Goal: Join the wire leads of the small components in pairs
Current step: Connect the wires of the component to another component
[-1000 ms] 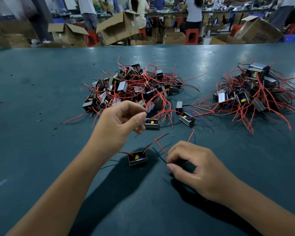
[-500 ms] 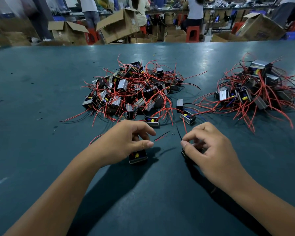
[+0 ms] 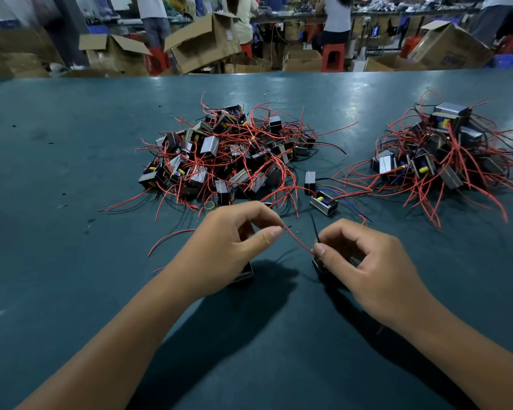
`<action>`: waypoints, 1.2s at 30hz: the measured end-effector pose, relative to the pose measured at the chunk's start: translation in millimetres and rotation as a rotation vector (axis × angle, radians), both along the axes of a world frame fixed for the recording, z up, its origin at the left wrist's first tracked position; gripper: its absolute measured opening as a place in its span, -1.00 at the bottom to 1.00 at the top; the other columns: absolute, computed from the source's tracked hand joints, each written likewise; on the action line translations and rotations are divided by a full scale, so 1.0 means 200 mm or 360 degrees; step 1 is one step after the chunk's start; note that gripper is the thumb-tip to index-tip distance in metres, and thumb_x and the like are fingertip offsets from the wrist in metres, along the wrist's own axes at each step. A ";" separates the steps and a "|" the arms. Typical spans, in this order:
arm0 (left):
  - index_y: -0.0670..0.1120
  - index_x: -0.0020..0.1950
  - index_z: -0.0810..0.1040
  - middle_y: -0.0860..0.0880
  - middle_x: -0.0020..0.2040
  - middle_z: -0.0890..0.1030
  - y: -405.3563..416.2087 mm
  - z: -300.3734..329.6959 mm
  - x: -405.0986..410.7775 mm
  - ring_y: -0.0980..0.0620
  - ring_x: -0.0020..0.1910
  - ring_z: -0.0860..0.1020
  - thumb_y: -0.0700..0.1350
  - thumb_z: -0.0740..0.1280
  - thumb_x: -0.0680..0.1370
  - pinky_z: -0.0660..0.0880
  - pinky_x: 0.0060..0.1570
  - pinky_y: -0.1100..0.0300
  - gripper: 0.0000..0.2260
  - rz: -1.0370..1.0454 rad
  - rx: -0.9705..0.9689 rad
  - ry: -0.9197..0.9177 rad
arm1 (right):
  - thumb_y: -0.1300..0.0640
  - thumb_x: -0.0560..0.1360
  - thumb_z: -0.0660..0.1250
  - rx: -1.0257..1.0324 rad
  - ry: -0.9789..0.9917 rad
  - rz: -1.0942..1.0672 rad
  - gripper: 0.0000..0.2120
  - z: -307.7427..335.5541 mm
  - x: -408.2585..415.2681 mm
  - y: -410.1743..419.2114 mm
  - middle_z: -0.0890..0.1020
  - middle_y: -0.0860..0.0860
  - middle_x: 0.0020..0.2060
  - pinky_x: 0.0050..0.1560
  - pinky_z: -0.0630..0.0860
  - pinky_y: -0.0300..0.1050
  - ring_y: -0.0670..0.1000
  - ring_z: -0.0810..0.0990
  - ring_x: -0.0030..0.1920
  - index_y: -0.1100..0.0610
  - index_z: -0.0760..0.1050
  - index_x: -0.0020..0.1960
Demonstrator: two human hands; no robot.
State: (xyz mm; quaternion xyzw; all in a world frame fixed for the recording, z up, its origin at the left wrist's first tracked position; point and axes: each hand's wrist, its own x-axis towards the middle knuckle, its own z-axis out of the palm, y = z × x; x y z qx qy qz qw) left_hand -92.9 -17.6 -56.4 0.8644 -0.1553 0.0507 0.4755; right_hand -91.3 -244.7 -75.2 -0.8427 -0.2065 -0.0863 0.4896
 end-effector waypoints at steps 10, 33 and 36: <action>-0.20 -0.06 0.52 -0.08 -0.30 0.63 -0.18 -0.07 -0.04 0.05 -0.58 0.41 -0.17 0.35 0.62 0.29 -0.63 0.29 -0.89 0.0074 -0.0719 0.0476 | 0.20 0.50 0.44 0.0237 0.0331 0.0111 -0.93 0.02 0.05 -0.03 0.72 0.06 -0.22 0.02 0.61 0.18 0.10 0.69 -0.16 0.06 0.57 -0.11; -0.16 0.07 0.53 -0.10 -0.21 0.67 -0.16 -0.06 -0.02 0.03 -0.37 0.59 -0.31 0.39 0.56 0.56 -0.40 0.18 -0.87 0.0069 -0.0671 0.0148 | 0.07 0.44 0.50 -0.0159 0.0222 0.0366 -0.96 0.03 0.06 -0.03 0.67 -0.13 -0.05 0.02 0.54 -0.17 -0.09 0.65 -0.08 0.01 0.67 -0.18; -0.08 -0.02 0.59 -0.08 -0.20 0.66 -0.04 -0.01 0.03 0.11 -0.35 0.56 -0.30 0.38 0.57 0.52 -0.34 0.28 -0.88 0.0342 -0.0380 -0.0171 | 0.05 0.46 0.49 -0.0239 0.0117 0.0309 -0.95 0.03 0.05 -0.03 0.68 -0.13 -0.16 -0.06 0.50 -0.25 -0.12 0.64 -0.11 0.00 0.66 -0.17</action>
